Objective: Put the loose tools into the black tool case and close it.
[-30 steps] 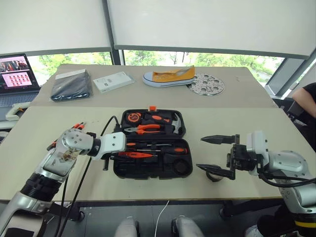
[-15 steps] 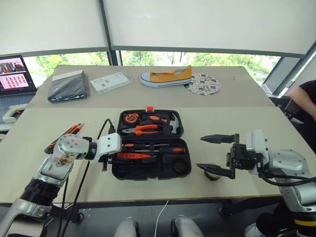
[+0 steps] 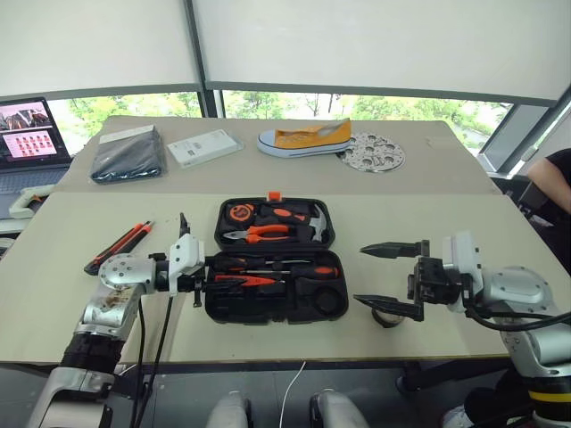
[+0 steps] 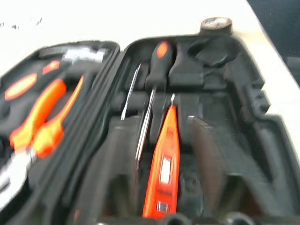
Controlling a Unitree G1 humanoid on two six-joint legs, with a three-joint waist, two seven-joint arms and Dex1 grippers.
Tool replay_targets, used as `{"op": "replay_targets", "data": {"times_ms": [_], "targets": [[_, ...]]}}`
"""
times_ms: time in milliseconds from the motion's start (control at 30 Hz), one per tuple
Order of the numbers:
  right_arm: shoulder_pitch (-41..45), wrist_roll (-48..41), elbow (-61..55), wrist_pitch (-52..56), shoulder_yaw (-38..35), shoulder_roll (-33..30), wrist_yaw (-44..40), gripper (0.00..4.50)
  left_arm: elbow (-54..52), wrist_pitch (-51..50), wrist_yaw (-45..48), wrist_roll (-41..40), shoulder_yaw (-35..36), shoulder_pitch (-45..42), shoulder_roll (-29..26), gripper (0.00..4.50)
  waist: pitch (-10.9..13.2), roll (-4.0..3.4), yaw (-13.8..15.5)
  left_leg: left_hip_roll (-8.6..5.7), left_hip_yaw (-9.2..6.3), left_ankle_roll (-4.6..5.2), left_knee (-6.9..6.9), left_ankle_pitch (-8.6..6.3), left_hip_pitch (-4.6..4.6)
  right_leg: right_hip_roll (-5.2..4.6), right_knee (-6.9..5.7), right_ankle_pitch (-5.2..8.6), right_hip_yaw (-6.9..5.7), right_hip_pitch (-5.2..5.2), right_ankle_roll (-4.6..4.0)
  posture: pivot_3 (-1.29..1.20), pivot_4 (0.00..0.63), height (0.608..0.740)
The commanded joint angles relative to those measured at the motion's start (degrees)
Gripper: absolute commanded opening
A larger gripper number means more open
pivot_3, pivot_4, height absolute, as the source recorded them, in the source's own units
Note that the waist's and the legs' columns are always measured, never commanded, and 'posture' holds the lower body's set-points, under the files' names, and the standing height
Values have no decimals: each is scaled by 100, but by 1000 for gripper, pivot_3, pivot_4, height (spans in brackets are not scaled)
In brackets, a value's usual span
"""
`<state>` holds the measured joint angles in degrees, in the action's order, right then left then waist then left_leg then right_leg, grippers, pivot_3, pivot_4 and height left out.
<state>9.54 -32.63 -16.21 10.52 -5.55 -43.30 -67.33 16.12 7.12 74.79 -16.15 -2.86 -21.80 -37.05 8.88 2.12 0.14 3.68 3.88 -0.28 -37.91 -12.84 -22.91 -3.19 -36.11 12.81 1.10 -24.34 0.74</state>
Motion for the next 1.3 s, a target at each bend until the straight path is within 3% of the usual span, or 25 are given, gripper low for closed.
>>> {"op": "replay_targets", "data": {"times_ms": [33, 400, 533, 667, 800, 967, 1133, 1300], "targets": [[41, -37, -114, 94, -88, -59, 40, 4500, 306, 549, -11, 341, -124, 50, -36, 66, 0, 0, 6, 0, 0, 0, 0, 0, -1, 0, 0, 0, 0, 0, -1, 0, 150, 740], [-114, -21, -224, 180, -131, -89, 98, 4500, 529, 636, -100, 537, -355, -17, 98, 66, -4, -6, 41, -1, 0, 0, 0, 0, 9, -2, -2, -1, 0, 9, 1, 0, 150, 740], [-142, 5, -226, 130, -122, -63, 145, 4500, 337, 927, -539, 162, 244, 72, 135, 66, -4, -6, 38, 1, 0, 0, -1, 0, 10, -2, -4, 0, 0, 8, 3, 0, 150, 740], [-262, 133, -131, -535, -331, 263, 303, 4500, -584, -323, -564, -1410, 1734, 1090, -354, 1078, -2, -2, -89, 11, -1, -1, 0, 0, 0, 3, -2, -2, 0, -2, -6, 0, 150, 740], [-404, -190, -135, -880, -330, 642, 62, 4500, -950, -770, -1037, -1691, 2644, 2145, -512, 2504, -2, -5, -108, 14, -2, 0, 8, -3, 5, 3, -4, 3, -1, -5, -4, 0, 150, 740], [-379, -358, -1, -910, -240, 1035, 63, 4500, -813, -787, -1729, -1794, 3772, 3215, -254, 4325, -3, 0, -75, 11, 0, -2, 3, -1, 11, -12, 1, 4, -7, 4, 6, 0, 150, 740], [-591, -255, -110, -1154, 59, 1329, -132, 4500, -433, -1088, -2705, -1937, 4879, 4111, 114, 4420, -9, 11, -77, 16, 3, -4, 3, -2, 17, -17, 0, 9, -15, 3, -6, 0, 150, 740], [-479, -274, -169, -1146, 11, 1476, 136, 4500, -522, -1453, -3056, -1973, 5100, 4306, 93, 4420, -12, 17, -13, 17, 2, -7, 4, -3, 17, -23, -4, 30, -26, 2, -42, 0, 150, 740]]}}
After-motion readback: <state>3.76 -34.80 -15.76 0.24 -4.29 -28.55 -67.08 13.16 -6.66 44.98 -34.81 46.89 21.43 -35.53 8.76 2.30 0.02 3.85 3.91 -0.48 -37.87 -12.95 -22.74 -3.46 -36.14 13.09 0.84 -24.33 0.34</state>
